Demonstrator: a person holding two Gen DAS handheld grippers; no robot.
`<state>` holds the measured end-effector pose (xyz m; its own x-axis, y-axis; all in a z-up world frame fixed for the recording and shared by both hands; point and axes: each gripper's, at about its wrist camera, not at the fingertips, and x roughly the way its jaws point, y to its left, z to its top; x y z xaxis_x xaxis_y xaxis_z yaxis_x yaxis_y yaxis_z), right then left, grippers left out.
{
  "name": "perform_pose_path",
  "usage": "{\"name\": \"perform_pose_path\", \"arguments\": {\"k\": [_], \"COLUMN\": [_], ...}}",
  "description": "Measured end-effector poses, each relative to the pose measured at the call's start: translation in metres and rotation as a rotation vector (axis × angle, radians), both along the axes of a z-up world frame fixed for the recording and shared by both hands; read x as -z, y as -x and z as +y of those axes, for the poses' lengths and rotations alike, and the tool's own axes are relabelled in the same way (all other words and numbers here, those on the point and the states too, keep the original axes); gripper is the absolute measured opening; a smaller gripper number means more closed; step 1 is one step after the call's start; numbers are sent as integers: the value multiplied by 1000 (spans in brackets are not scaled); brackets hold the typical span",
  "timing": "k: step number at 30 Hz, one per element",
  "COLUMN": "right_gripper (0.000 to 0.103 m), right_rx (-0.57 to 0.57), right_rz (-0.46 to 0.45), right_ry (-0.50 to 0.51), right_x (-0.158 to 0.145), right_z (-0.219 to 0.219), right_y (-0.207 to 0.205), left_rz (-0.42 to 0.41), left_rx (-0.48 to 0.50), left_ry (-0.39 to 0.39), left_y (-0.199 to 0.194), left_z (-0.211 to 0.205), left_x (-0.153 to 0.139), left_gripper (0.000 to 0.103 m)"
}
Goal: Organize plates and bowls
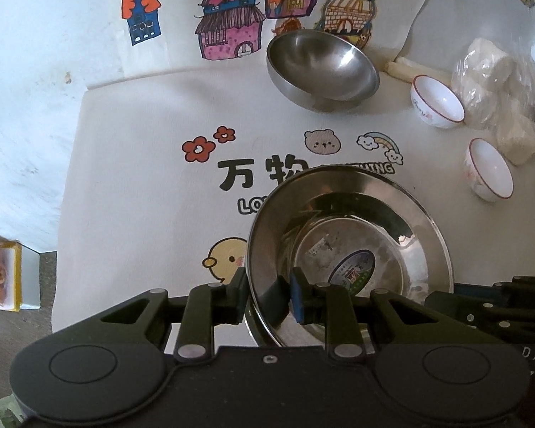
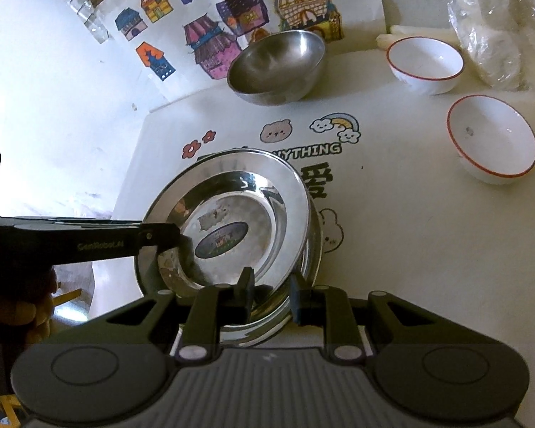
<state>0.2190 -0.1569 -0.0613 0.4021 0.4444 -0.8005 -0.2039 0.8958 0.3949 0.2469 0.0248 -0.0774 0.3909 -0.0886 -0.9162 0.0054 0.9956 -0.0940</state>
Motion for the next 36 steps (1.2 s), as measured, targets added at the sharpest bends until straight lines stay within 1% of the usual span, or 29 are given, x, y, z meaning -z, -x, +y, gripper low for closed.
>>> {"name": "perform_pose_path", "arguments": {"k": [20,29,36], "right_gripper": [24,24,28], "right_rx": [-25,-35,-43], "right_rz": [35,38,40], "right_ry": [7,7,8], "right_x": [6,8,7], "right_z": [4,4,3], "right_y": [-5,-7,-7], "left_rz": [16,29,28], "left_rx": [31,26,25], "left_ry": [-48,-48,-42], "left_y": [3,1,-1], "left_z": [-3,-3,-3], "left_x": [6,8,8], "left_gripper": [27,27,30]}}
